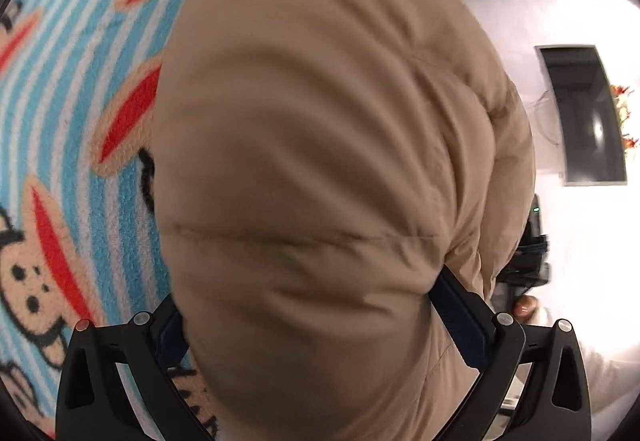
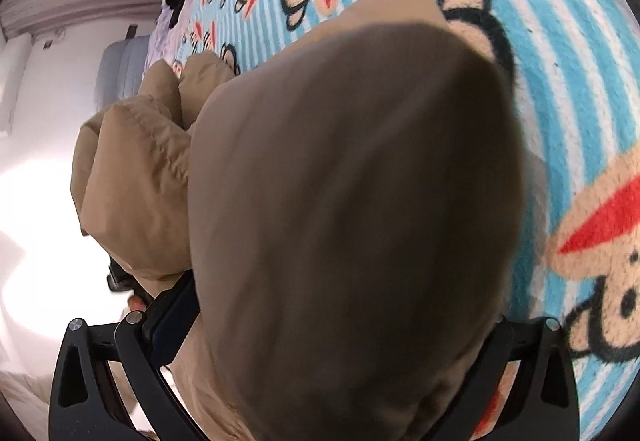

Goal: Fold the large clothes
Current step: 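Grasp the folded jacket with both tools and fold it over again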

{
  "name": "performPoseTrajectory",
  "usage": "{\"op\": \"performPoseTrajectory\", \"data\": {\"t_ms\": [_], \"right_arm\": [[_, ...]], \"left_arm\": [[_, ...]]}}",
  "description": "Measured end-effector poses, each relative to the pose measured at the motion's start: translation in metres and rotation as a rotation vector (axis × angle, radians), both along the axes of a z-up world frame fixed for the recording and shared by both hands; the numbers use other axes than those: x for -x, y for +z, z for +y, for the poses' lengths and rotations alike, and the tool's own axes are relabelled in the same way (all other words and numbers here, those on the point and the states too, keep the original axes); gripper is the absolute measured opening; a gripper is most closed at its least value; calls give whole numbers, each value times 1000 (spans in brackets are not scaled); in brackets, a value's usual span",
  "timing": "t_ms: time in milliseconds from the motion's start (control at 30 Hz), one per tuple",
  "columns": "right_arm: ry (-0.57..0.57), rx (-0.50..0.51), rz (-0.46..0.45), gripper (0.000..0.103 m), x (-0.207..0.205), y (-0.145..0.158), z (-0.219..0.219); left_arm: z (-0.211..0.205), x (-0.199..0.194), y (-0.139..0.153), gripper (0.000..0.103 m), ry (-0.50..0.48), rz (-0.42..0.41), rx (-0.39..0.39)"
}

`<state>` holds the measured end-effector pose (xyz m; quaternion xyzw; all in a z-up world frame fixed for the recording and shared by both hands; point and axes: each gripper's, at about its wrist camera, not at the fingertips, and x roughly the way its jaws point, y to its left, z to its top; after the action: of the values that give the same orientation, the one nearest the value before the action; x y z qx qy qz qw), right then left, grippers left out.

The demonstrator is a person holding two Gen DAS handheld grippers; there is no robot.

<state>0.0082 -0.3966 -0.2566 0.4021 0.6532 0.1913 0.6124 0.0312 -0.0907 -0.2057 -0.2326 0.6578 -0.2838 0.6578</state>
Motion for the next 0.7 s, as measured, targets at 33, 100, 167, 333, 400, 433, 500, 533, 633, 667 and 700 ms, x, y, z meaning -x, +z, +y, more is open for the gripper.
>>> {"op": "performPoseTrajectory", "data": {"t_ms": [33, 100, 167, 333, 400, 433, 500, 533, 633, 667, 700], "right_arm": [[-15, 0, 10, 103, 1, 0, -1], [-51, 3, 39, 100, 2, -1, 0], [-72, -8, 57, 82, 1, 1, 0], [-63, -14, 22, 51, 1, 18, 1], [-63, -24, 8, 48, 2, 26, 2], [-65, -32, 2, 48, 3, 29, 0], [-75, -51, -6, 48, 2, 35, 3], [-79, -56, -10, 48, 2, 38, 4], [-84, -69, -23, 48, 2, 46, 10], [-84, -72, -27, 48, 1, 48, 12], [-82, -74, -30, 48, 1, 50, 14]], "left_arm": [[-6, 2, 6, 99, 1, -18, -27], [-13, 8, 21, 92, 11, -50, -67], [-20, 13, 33, 86, 16, -82, -103], [-35, 24, 62, 74, -7, -152, -156], [-32, 24, 77, 74, -11, -172, -163], [-34, 25, 82, 74, -10, -178, -167], [-36, 25, 93, 74, -4, -187, -174], [-32, 28, 96, 74, -3, -191, -178], [-25, 31, 107, 74, 4, -199, -192], [-23, 34, 110, 74, 8, -202, -196], [-18, 36, 114, 74, 12, -206, -200]]}}
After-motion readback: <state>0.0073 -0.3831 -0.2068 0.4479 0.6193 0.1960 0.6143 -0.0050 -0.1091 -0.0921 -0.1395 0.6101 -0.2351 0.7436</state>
